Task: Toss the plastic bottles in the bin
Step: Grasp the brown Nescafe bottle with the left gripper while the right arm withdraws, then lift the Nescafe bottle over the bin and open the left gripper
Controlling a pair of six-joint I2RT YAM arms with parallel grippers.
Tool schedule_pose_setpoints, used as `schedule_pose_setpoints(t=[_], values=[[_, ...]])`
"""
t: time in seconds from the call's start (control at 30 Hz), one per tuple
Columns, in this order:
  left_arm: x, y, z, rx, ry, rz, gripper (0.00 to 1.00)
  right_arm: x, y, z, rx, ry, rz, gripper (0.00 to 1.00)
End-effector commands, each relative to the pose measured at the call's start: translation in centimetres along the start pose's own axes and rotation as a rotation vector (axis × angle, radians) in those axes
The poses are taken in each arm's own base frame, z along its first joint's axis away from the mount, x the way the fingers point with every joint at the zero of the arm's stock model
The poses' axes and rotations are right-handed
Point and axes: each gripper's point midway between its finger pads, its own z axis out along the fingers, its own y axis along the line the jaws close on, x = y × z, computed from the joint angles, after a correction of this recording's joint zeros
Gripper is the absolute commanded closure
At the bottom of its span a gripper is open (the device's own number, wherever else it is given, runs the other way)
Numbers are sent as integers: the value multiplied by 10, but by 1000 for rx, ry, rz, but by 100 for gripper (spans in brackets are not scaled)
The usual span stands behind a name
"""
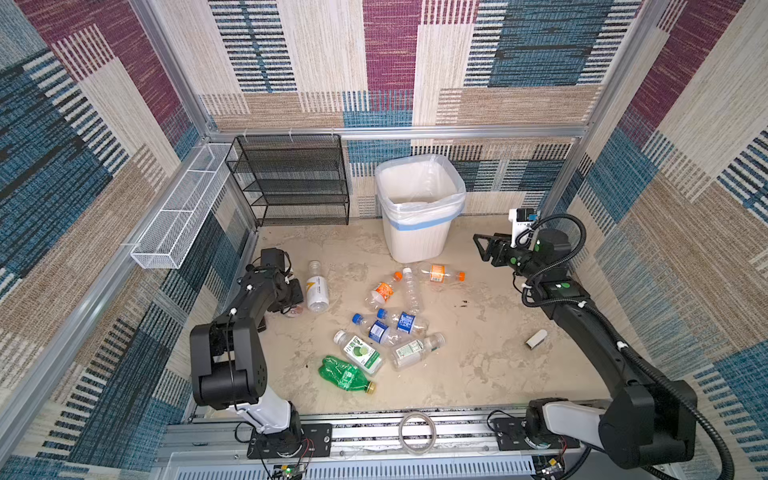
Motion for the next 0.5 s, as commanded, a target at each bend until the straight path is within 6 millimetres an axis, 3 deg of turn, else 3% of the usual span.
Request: schedule_pose_setpoints(t=[0.0,0.23,0.37,0.47], values=[[-20,-14,-29,77,-131,4,51,18,-7,-1,29,50,11,22],[-47,-45,-128,311,-552,15,48,27,-14,-11,81,57,27,23],[-52,-64,-204,481,-834,58,44,23,-17,-13,108,43,18,24],[-53,-74,-262,601,-1022,101,43,9,-26,-20,180,3,-29,24]])
